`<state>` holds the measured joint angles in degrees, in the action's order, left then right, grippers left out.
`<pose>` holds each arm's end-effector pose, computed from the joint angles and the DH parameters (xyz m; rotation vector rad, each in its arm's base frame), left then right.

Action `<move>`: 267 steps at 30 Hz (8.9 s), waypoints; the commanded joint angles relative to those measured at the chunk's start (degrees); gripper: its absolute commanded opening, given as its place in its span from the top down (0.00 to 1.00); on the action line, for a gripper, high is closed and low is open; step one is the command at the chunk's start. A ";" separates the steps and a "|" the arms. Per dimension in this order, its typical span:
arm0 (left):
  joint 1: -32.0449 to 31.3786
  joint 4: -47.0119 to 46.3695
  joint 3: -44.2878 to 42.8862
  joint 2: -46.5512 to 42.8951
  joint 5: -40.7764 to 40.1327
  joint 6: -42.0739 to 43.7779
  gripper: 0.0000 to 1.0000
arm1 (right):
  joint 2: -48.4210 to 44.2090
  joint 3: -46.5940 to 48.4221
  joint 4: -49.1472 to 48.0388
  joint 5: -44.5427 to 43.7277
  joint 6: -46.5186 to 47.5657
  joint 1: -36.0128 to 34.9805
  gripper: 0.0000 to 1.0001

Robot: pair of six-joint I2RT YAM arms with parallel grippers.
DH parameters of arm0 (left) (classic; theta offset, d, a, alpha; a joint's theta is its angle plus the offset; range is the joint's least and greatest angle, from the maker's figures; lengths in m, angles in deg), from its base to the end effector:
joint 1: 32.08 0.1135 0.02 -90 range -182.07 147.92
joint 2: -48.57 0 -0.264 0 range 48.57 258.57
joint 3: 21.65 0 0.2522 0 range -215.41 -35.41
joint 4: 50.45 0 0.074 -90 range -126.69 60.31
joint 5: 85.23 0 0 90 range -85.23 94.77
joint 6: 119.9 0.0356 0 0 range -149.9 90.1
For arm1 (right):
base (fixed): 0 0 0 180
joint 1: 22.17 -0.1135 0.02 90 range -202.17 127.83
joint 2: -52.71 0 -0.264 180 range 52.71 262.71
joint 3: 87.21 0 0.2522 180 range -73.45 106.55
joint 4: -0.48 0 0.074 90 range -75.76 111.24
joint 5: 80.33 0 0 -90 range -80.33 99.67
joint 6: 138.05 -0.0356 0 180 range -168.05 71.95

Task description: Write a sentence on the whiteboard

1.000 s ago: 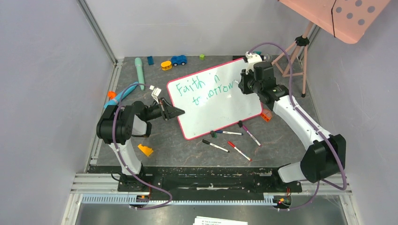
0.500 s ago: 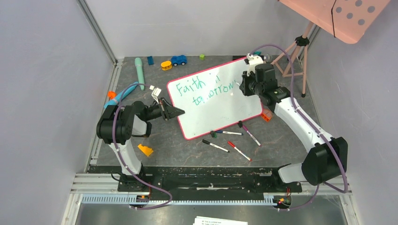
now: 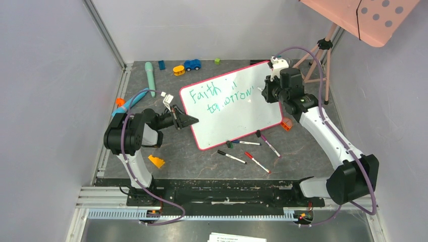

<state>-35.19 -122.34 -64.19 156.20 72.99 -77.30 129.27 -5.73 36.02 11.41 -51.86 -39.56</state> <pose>0.2906 -0.0489 0.1467 0.4582 1.6871 -1.5193 0.2900 0.0920 0.3361 -0.2683 2.0981 0.2534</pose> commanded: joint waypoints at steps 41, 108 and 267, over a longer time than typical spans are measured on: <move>-1.13 -3.56 0.20 1.17 6.24 6.91 0.98 | 2.87 -1.46 -7.34 4.19 -1.24 1.04 1.00; -1.24 -3.56 0.22 0.38 6.34 6.25 0.77 | -4.73 -7.23 -6.89 9.48 -2.25 1.30 1.00; -2.26 -3.57 0.97 -1.11 6.71 6.77 0.98 | 6.94 -5.78 -8.30 -24.67 -4.98 -33.53 1.00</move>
<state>-36.44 -121.64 -62.90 156.31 76.25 -74.35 135.17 -14.19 29.55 -11.06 -57.85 -73.35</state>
